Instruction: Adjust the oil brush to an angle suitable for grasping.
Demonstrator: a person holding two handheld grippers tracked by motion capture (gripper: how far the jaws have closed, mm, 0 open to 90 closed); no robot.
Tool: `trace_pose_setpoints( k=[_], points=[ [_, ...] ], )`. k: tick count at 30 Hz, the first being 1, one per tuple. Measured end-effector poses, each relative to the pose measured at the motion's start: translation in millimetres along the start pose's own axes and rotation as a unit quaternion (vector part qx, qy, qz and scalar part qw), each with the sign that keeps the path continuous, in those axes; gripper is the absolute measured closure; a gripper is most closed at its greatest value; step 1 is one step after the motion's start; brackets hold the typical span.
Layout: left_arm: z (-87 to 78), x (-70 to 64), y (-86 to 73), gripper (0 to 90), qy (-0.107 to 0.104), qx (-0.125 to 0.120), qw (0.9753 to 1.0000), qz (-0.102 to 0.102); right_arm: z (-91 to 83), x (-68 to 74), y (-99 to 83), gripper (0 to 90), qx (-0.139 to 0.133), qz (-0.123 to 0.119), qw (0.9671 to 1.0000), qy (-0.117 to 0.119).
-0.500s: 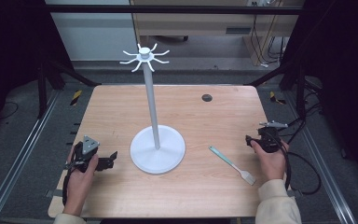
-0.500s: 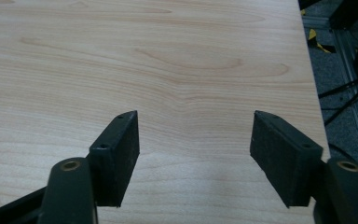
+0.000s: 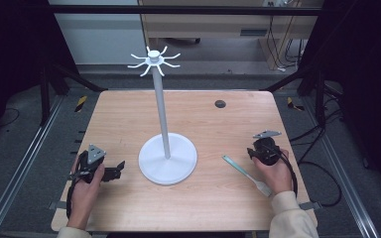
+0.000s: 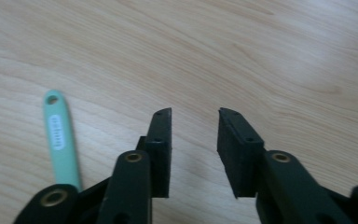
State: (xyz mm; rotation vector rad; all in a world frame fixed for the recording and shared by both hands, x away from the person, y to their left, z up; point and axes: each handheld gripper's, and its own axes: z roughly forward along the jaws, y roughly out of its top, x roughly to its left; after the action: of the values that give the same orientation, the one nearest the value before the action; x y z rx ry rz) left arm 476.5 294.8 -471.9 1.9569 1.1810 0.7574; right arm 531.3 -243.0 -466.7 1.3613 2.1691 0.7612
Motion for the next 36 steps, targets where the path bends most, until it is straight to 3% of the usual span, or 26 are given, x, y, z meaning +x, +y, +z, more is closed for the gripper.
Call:
trace_pose_setpoints(
  k=[9,36],
  points=[
    [0.1,0.0,0.0,2.5,0.000,0.000,1.0000,0.001,2.0,15.8,2.6,89.8,0.005,-0.026,0.9989,0.038],
    [0.5,-0.6,0.2,2.5,-0.001,0.000,1.0000,0.003,6.1,26.9,4.0,90.0,0.006,-0.036,0.9964,0.076]
  ],
)
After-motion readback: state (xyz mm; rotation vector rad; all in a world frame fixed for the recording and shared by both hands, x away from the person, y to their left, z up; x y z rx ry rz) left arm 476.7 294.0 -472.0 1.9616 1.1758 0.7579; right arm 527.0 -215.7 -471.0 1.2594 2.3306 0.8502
